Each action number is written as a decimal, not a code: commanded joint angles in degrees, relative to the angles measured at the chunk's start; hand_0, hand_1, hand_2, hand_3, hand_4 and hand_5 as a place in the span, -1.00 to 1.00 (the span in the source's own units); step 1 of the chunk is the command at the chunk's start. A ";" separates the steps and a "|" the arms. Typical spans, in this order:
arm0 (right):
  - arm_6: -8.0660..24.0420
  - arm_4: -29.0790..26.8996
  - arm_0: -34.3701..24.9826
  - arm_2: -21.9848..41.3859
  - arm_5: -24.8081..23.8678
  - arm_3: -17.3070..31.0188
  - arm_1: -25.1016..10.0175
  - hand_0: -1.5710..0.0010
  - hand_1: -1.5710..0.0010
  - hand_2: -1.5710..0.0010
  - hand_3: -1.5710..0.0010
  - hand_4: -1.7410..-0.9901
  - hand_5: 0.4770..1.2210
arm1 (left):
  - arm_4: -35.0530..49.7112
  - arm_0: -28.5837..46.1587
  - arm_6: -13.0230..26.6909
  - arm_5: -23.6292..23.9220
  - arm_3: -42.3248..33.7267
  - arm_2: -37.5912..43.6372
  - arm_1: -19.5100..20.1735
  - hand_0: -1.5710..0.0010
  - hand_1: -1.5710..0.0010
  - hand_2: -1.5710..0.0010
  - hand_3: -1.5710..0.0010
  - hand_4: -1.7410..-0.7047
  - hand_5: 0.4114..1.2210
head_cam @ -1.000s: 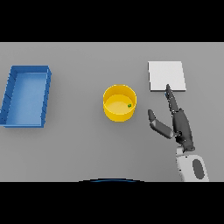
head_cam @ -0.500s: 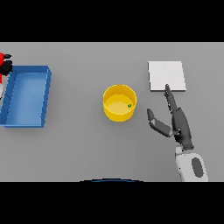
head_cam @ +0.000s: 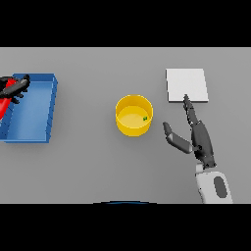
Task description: Pick up the red beaker and tilt it to pour out 1 green nut into yellow bowl. Pick up the yellow bowl and place it on the metallic measuring scale.
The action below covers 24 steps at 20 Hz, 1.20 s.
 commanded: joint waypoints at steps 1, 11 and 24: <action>-1.00 0.21 0.52 -0.07 -0.10 0.04 -0.27 1.00 1.00 1.00 1.00 0.57 -0.46 | -0.07 -0.63 0.79 -0.98 0.03 -0.20 0.34 0.18 0.28 0.32 0.42 0.77 -0.37; 0.74 2.80 1.21 0.91 -1.20 -1.65 -0.62 1.00 1.00 1.00 1.00 0.51 -0.48 | -6.19 -2.71 -1.13 2.30 3.61 -2.82 -1.53 0.91 0.92 0.93 0.94 0.99 -0.39; 0.60 27.47 -20.15 18.42 14.74 4.30 -18.71 1.00 1.00 1.00 1.00 0.35 -0.39 | -4.84 -1.67 -5.61 3.93 2.54 -1.26 -2.11 1.00 1.00 1.00 1.00 0.98 -0.36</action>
